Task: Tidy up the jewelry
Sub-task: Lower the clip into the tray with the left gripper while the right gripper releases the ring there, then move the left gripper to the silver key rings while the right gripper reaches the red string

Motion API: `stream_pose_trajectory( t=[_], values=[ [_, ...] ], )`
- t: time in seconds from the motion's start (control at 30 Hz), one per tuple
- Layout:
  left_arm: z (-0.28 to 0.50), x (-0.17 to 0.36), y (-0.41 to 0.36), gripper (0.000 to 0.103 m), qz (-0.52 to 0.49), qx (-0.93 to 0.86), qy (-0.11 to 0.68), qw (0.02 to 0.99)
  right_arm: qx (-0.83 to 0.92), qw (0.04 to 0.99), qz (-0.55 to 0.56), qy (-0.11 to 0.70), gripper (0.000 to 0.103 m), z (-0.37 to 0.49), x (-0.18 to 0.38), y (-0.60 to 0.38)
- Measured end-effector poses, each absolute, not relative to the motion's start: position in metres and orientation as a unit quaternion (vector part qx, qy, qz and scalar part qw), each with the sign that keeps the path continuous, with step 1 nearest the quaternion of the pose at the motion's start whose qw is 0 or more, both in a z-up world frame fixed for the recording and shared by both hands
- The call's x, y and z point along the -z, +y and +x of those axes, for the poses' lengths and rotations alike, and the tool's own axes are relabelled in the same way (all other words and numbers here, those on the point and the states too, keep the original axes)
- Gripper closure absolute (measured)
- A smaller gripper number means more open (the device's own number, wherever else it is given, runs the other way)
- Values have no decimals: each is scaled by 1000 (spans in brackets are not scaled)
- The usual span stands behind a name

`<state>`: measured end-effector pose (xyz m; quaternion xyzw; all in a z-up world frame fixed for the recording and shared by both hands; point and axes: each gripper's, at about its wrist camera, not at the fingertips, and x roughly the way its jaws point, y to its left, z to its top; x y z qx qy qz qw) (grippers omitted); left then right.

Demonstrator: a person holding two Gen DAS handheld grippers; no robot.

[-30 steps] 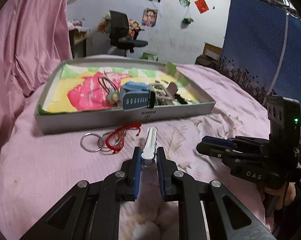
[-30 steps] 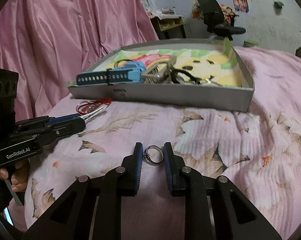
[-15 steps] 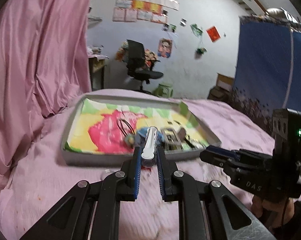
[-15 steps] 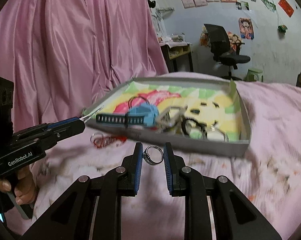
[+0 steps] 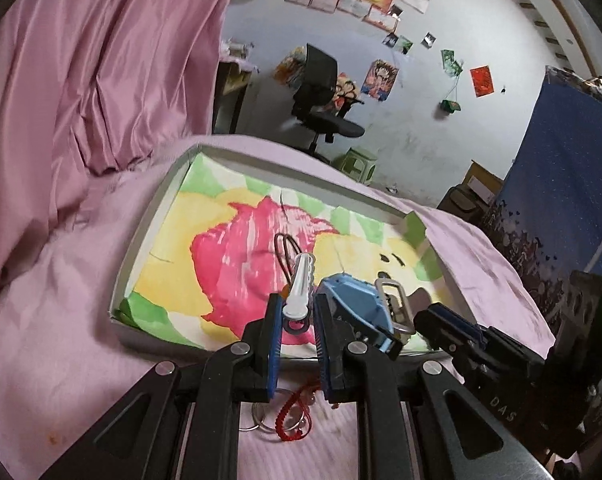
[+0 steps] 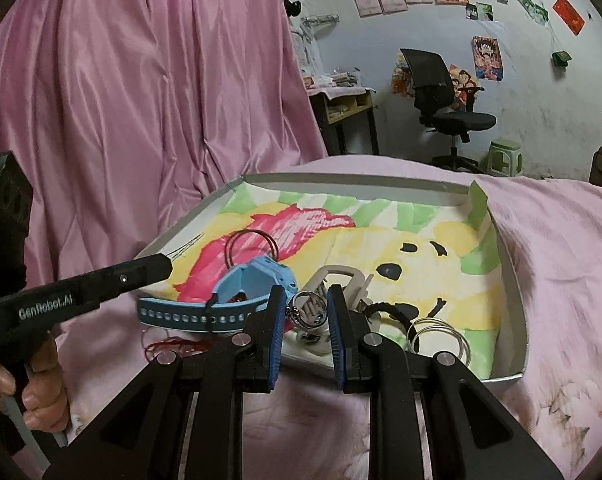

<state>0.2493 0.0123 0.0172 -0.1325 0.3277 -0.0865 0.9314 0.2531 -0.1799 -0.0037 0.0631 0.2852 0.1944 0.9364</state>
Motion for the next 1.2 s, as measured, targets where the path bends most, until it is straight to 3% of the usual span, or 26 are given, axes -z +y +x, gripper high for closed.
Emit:
stream_pose_trajectory(
  t=[0.37, 0.73, 0.83, 0.97, 1.13, 1.2],
  values=[
    [258, -1, 7, 88, -122, 85, 361, 921, -189, 930, 68, 308, 84, 254, 18, -181],
    [244, -8, 12, 87, -127, 88, 340, 928, -178, 939, 67, 287, 80, 244, 11, -186],
    [235, -12, 16, 78, -129, 88, 325, 933, -171, 944, 64, 273, 70, 239, 6, -187],
    [221, -20, 19, 47, -126, 83, 298, 943, -156, 954, 58, 247, 58, 226, -5, -190],
    [200, -30, 22, 44, -115, 72, 266, 954, -134, 966, 57, 215, 44, 208, -21, -196],
    [187, -34, 21, 34, -104, 67, 248, 961, -124, 970, 60, 202, 34, 197, -27, -200]
  ],
)
